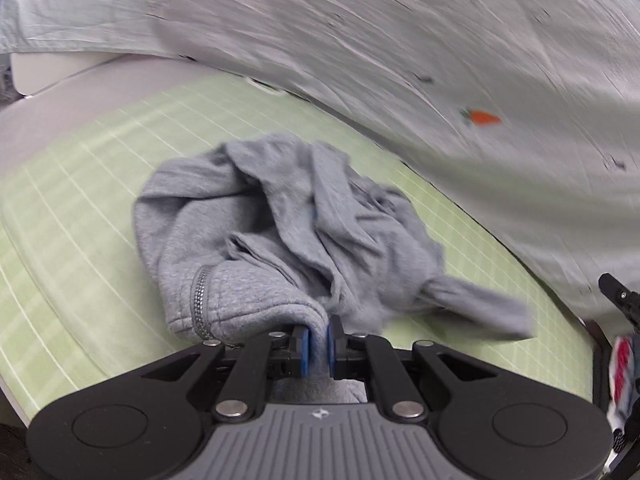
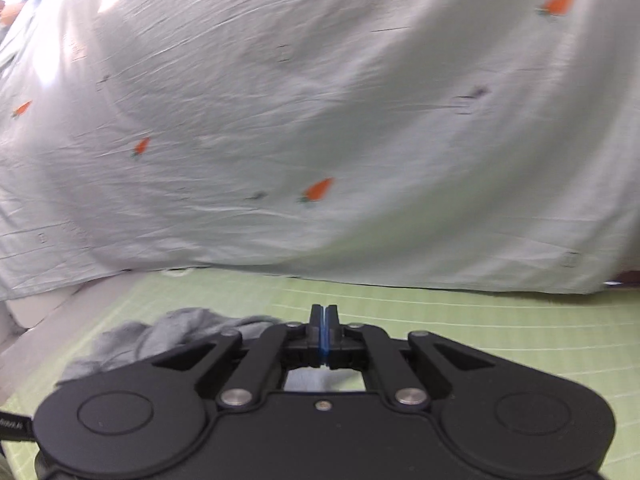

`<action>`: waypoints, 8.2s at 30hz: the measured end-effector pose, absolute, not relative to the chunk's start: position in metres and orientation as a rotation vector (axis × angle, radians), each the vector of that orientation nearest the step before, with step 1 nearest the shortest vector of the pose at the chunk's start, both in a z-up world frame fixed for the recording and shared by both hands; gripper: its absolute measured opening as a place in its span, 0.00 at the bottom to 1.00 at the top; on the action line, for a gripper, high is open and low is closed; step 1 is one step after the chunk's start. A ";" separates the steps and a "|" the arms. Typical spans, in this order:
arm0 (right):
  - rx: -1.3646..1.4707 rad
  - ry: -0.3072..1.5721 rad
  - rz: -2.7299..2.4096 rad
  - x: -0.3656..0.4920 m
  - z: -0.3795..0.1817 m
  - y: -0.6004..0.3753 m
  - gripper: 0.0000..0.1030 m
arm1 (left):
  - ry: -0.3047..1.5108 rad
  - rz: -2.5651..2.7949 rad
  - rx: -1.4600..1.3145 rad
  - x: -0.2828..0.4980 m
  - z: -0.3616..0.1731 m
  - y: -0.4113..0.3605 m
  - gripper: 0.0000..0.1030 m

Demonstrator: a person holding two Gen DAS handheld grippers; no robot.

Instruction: Fold clothes

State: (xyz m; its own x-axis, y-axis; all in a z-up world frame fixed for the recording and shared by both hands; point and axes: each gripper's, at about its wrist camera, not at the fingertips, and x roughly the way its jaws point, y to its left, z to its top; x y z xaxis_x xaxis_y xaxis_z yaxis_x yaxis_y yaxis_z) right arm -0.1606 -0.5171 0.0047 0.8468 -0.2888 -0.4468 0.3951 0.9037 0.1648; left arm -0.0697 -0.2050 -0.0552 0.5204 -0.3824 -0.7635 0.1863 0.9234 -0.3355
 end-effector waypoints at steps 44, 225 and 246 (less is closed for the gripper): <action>0.417 0.847 -0.697 -0.229 -0.096 -0.423 0.98 | 0.985 -0.648 0.101 0.011 -0.108 -0.224 0.41; 0.338 0.535 -1.142 -0.192 -0.027 -0.496 1.00 | 1.130 -0.325 0.088 0.123 -0.069 -0.116 1.00; 0.460 0.765 -0.458 0.029 -0.097 -0.441 1.00 | 1.171 -0.364 0.230 0.206 -0.128 -0.109 1.00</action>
State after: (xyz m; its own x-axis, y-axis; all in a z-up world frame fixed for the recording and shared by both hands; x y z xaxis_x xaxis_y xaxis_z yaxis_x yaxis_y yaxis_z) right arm 0.0290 -0.4415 -0.0968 0.6347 -0.2231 -0.7398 0.5468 0.8062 0.2260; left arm 0.2058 -0.1093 -0.1282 0.3411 -0.1590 -0.9265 0.3947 0.9187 -0.0124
